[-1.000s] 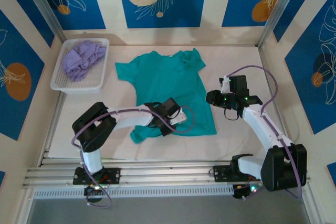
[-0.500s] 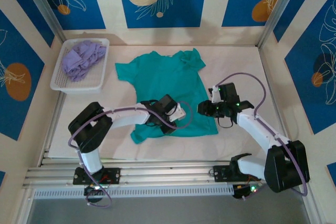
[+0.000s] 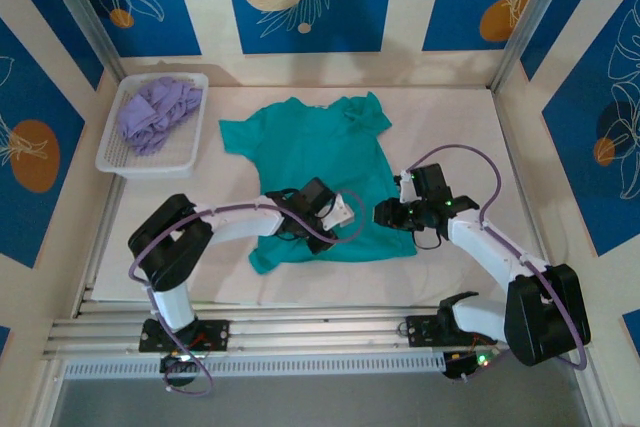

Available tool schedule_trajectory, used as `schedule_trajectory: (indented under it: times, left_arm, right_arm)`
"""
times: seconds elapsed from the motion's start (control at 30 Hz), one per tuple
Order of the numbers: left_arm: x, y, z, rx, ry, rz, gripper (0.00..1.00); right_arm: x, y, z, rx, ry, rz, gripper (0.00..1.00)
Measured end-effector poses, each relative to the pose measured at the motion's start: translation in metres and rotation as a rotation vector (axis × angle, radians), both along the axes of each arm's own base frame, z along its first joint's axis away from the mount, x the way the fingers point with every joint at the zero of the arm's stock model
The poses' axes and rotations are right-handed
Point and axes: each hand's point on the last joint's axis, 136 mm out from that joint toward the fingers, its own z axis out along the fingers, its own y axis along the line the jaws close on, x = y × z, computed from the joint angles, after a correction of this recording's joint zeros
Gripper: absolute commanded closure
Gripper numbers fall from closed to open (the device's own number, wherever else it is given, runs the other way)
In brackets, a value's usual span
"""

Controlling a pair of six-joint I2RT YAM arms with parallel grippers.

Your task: Fold the inside-out t-shirt

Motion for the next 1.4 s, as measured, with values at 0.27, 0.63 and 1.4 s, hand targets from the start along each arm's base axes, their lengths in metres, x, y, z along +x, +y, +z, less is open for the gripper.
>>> schedule_trajectory:
  times: [0.27, 0.63, 1.4]
  left_arm:
    - [0.01, 0.012, 0.024, -0.167, 0.064, 0.104, 1.0]
    - [0.02, 0.022, 0.049, -0.329, 0.115, 0.198, 1.0]
    - [0.016, 0.027, 0.047, -0.358, 0.094, 0.195, 0.66]
  right_arm:
    - [-0.011, 0.022, -0.003, 0.028, -0.024, 0.084, 0.61]
    - [-0.023, 0.058, -0.009, 0.05, -0.116, 0.253, 0.47]
    - [-0.01, 0.083, -0.009, 0.017, -0.333, 0.332, 1.0]
